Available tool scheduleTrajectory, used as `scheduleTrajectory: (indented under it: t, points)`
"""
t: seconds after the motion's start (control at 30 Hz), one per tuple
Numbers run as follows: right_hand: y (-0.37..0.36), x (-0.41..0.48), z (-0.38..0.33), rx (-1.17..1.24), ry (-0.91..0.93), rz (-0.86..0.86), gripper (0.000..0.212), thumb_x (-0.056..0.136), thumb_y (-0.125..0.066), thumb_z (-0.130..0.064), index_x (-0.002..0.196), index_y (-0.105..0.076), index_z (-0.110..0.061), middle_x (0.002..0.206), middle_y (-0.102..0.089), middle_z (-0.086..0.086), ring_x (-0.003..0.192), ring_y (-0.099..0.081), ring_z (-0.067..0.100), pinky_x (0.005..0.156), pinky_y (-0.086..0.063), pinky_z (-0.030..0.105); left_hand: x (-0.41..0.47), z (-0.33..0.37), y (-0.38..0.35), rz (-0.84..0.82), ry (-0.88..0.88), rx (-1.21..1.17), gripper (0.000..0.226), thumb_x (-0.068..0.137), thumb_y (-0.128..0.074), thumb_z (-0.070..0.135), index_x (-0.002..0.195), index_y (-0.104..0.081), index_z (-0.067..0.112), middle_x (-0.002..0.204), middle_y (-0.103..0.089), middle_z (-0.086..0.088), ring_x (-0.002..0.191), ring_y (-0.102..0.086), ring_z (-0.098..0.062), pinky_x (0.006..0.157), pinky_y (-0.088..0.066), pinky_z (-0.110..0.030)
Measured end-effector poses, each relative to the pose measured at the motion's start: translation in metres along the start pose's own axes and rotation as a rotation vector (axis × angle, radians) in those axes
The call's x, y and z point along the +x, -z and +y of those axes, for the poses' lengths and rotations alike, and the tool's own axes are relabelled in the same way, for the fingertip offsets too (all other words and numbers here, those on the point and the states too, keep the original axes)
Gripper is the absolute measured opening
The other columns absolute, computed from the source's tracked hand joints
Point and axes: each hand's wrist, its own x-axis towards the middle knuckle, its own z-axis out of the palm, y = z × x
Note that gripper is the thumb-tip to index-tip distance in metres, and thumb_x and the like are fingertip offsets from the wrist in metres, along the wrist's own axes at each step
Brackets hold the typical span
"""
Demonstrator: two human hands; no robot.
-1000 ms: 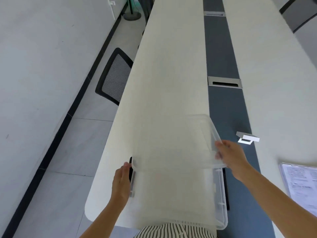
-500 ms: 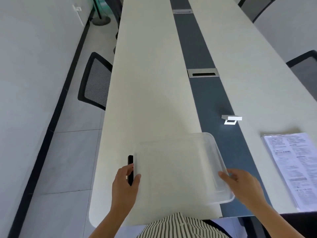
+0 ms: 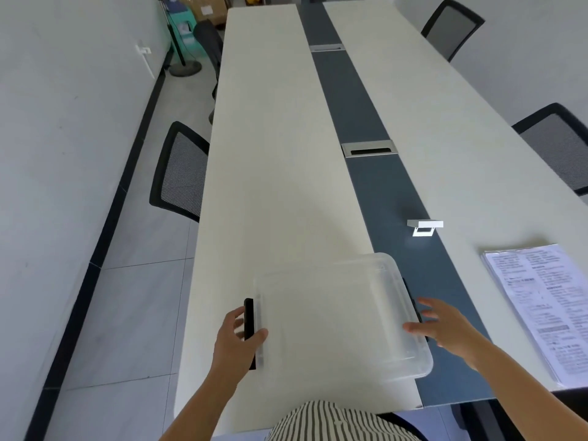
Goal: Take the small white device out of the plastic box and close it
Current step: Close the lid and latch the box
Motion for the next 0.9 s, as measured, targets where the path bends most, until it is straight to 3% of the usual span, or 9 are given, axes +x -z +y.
scheduleTrajectory:
  t: [0.07,0.13,0.27,0.33,0.4,0.5,0.73,0.9]
  points:
    - [0.000,0.004,-0.005,0.083,-0.057,-0.056,0.082,0.070,-0.083,-0.019,0.140,-0.041,-0.022,0.129,-0.057,0.010,0.110,-0.057,0.028,0.088,-0.047,0.042,0.005,0.005,0.003,-0.097,0.161,-0.135,0.064,0.078,-0.073,0.018,0.135,-0.043,0.022,0.116,-0.062,-0.010,0.095,-0.062,-0.025,0.068,-0.051,-0.033]
    - [-0.004,0.006,-0.011,0.140,-0.053,-0.034,0.073,0.071,-0.081,-0.024,0.135,-0.046,-0.022,0.121,-0.061,0.008,0.101,-0.061,0.026,0.081,-0.050,0.041,0.008,0.010,0.006,-0.166,0.228,-0.147,0.060,0.077,-0.075,0.017,0.129,-0.047,0.018,0.110,-0.064,-0.012,0.093,-0.064,-0.028,0.071,-0.052,-0.035]
    - [-0.018,0.008,-0.018,0.135,0.041,0.078,0.042,0.076,-0.076,-0.029,0.107,-0.062,-0.006,0.102,-0.068,0.015,0.082,-0.064,0.023,0.066,-0.051,0.035,0.009,0.015,0.005,-0.152,0.156,-0.034,0.031,0.078,-0.074,0.016,0.104,-0.060,0.008,0.089,-0.063,-0.007,0.077,-0.061,-0.022,0.064,-0.049,-0.029]
    - [-0.027,0.009,-0.017,0.056,0.086,0.153,0.042,0.078,-0.072,-0.034,0.098,-0.060,0.000,0.098,-0.066,0.023,0.077,-0.062,0.028,0.068,-0.051,0.040,0.007,0.015,0.001,-0.119,0.117,0.001,0.021,0.081,-0.069,0.018,0.096,-0.060,0.007,0.083,-0.058,-0.007,0.072,-0.056,-0.021,0.064,-0.046,-0.028]
    - [-0.034,0.008,-0.016,-0.018,0.112,0.187,0.039,0.081,-0.066,-0.040,0.095,-0.058,-0.005,0.092,-0.066,0.016,0.080,-0.063,0.029,0.073,-0.053,0.044,0.002,0.014,-0.007,-0.073,0.100,0.012,0.019,0.085,-0.062,0.022,0.098,-0.056,0.008,0.083,-0.055,-0.008,0.071,-0.053,-0.021,0.064,-0.044,-0.031]
    - [-0.043,0.005,-0.015,-0.082,0.135,0.235,0.039,0.087,-0.059,-0.043,0.103,-0.050,-0.009,0.091,-0.062,0.005,0.080,-0.060,0.024,0.070,-0.050,0.039,-0.005,0.013,-0.020,-0.007,0.076,0.013,0.022,0.092,-0.052,0.027,0.107,-0.048,0.011,0.086,-0.056,-0.007,0.073,-0.053,-0.019,0.062,-0.043,-0.031]
    - [-0.059,-0.002,-0.013,-0.211,0.154,0.332,0.037,0.091,-0.051,-0.044,0.098,-0.045,-0.008,0.085,-0.059,0.006,0.075,-0.058,0.026,0.063,-0.046,0.036,-0.007,0.016,-0.025,0.082,0.047,0.091,0.023,0.096,-0.044,0.023,0.114,-0.043,0.008,0.080,-0.055,-0.007,0.065,-0.052,-0.019,0.051,-0.037,-0.029]
    - [-0.067,-0.007,-0.016,-0.253,0.183,0.364,0.028,0.095,-0.046,-0.040,0.096,-0.037,-0.014,0.087,-0.058,0.006,0.075,-0.056,0.027,0.064,-0.046,0.036,-0.006,0.010,-0.032,0.114,-0.012,0.203,0.027,0.097,-0.040,0.023,0.119,-0.038,0.008,0.098,-0.061,-0.016,0.078,-0.060,-0.028,0.064,-0.051,-0.036]
